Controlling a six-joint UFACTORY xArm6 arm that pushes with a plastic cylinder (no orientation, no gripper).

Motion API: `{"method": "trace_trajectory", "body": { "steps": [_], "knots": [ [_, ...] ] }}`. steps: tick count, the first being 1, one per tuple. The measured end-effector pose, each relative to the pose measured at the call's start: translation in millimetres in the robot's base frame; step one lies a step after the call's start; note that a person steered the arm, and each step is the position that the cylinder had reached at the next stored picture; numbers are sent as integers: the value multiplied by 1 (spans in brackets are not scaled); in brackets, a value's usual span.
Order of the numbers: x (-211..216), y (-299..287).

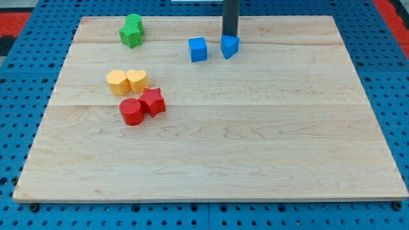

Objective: Slide your arm towards the left side of the board

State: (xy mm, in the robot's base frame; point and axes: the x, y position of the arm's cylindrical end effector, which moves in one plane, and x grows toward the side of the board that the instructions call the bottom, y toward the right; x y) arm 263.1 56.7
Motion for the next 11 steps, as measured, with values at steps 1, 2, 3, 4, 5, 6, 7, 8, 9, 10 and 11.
{"method": "trace_trajectory", "body": {
  "steps": [1,2,3,4,5,6,7,8,9,10,11],
  "knots": [
    [1,15],
    [3,57],
    [13,112],
    [43,139],
    [72,126],
    [95,83],
    [106,37],
    [106,-1],
    [106,-43],
    [106,-84],
    [106,-123]
  ]
}}
